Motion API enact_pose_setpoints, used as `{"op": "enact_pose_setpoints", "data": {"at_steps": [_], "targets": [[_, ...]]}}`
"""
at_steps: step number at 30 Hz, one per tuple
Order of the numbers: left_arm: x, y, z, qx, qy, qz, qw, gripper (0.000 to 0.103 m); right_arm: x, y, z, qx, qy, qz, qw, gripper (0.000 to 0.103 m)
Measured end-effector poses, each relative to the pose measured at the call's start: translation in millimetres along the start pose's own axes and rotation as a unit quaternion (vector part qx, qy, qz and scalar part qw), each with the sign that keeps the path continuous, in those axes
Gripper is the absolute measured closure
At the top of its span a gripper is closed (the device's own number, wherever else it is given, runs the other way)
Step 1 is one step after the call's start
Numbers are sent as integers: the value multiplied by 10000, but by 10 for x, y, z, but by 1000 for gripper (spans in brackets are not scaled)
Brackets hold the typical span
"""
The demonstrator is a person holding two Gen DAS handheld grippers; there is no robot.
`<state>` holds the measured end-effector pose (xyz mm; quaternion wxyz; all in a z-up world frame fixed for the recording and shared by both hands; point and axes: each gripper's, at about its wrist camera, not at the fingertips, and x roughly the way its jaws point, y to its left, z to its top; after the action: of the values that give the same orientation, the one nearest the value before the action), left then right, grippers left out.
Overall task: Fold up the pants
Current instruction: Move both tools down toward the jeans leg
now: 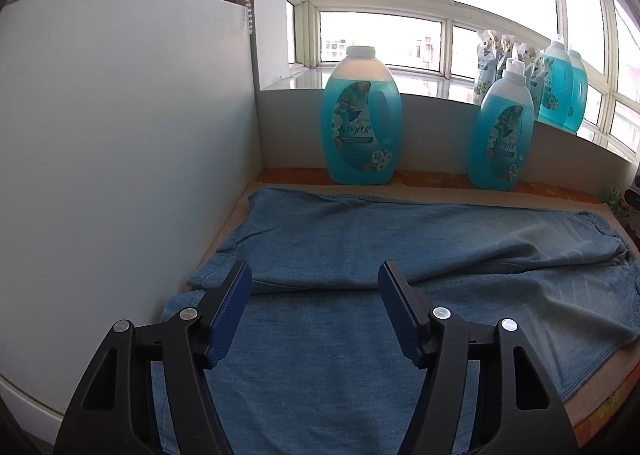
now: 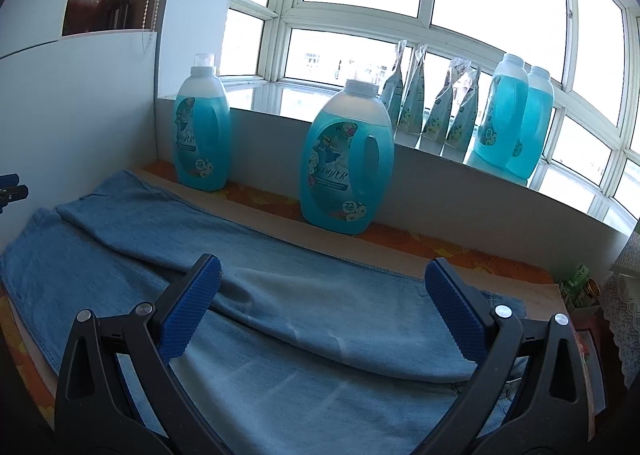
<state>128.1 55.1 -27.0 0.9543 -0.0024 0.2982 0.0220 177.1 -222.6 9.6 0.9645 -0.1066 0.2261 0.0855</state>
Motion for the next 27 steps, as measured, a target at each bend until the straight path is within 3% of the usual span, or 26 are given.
{"op": "enact_pose_setpoints", "data": {"at_steps": [8, 17, 23, 27], "targets": [[554, 57, 343, -57, 257, -7, 9997, 43, 702, 14, 254, -144, 465, 680, 9965, 0], [1384, 235, 628, 8, 720, 468, 9963, 43, 1518, 190, 384, -362, 972, 1230, 9870, 0], [1915, 384, 731, -162, 1001, 589, 9931, 43, 2119, 358, 345, -591, 1278, 1293, 9816, 0], [2242, 319, 757, 139, 1150, 702, 9908, 43, 2547, 491, 287, -724, 1578, 1397, 9749, 5]]}}
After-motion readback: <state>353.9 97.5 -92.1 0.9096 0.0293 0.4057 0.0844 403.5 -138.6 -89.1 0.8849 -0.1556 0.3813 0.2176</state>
